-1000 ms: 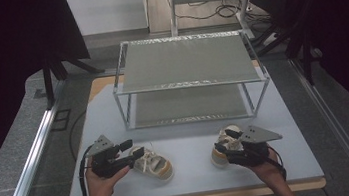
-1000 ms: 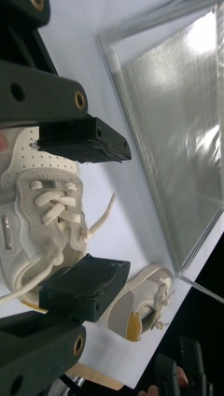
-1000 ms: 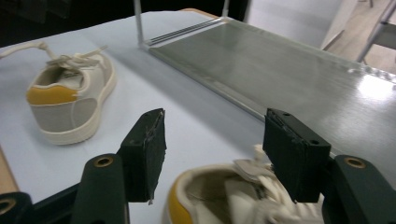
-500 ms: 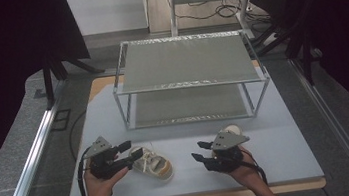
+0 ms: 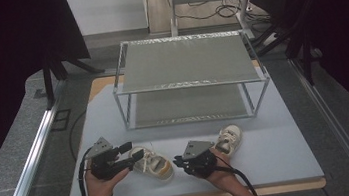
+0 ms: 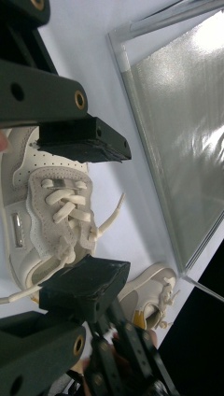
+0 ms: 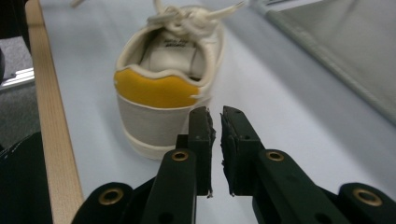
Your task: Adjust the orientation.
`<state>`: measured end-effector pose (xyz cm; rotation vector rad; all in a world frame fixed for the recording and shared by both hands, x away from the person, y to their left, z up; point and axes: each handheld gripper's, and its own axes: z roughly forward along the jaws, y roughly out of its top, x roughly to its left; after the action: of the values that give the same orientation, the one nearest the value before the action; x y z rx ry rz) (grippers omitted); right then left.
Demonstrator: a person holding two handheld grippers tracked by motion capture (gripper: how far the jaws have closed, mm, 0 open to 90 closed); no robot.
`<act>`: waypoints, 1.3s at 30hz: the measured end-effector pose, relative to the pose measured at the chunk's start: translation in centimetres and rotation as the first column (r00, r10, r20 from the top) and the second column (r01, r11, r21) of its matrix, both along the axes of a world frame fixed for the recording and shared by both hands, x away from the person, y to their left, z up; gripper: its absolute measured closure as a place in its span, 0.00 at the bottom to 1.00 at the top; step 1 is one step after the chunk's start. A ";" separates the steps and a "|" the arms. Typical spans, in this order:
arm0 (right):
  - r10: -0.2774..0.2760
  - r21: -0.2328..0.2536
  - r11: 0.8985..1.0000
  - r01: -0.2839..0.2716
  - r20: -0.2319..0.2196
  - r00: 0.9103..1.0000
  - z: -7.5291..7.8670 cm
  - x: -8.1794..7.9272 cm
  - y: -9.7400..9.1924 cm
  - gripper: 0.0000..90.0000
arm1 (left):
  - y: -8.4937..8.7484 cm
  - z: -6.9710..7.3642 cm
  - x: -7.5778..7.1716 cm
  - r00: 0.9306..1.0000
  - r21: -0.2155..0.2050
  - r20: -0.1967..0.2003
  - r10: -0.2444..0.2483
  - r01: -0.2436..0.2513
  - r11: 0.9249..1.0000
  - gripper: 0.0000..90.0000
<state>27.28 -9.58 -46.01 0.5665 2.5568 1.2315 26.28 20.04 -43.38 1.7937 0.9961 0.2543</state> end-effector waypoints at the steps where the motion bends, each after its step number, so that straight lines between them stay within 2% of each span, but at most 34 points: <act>1: 0.005 -0.007 1.000 -0.005 -0.002 1.000 -0.3 0.0 0.3 0.91 | 0.0 0.0 -0.1 1.000 -0.001 0.001 -0.001 0.001 1.000 0.45; 5: 0.012 -0.044 0.999 -0.011 0.008 1.000 -0.8 -0.3 1.0 0.95 | 0.1 0.1 -0.2 1.000 0.000 0.002 -0.002 0.002 1.000 0.45; 11: 0.021 -0.060 0.998 -0.021 -0.003 1.000 -1.1 -0.6 1.1 0.97 | 0.5 0.4 -0.5 1.000 -0.007 0.012 0.007 -0.007 1.000 0.45; 17: 0.047 -0.042 0.998 -0.048 -0.029 0.998 -1.2 -1.0 1.3 0.99 | 1.0 0.4 -0.6 1.000 -0.019 0.012 0.021 -0.021 1.000 0.45; 19: 0.058 -0.043 0.997 -0.059 -0.025 0.998 -1.2 -1.4 1.6 0.99 | 1.1 0.5 -0.6 1.000 -0.018 0.014 0.020 -0.020 1.000 0.45; 30: 0.126 -0.012 0.992 -0.126 0.003 0.992 -1.7 -3.1 5.0 0.96 | 1.8 0.8 -1.0 0.999 -0.025 0.023 0.037 -0.036 0.999 0.45; 39: 0.119 0.003 0.993 -0.119 -0.001 0.993 -2.8 -2.4 8.0 0.95 | 2.6 0.9 -1.2 0.998 -0.037 0.026 0.057 -0.056 0.998 0.45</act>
<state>24.88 -1.55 -48.82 0.4207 2.6235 1.2739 25.09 22.66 -42.46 1.7271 1.0269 0.2927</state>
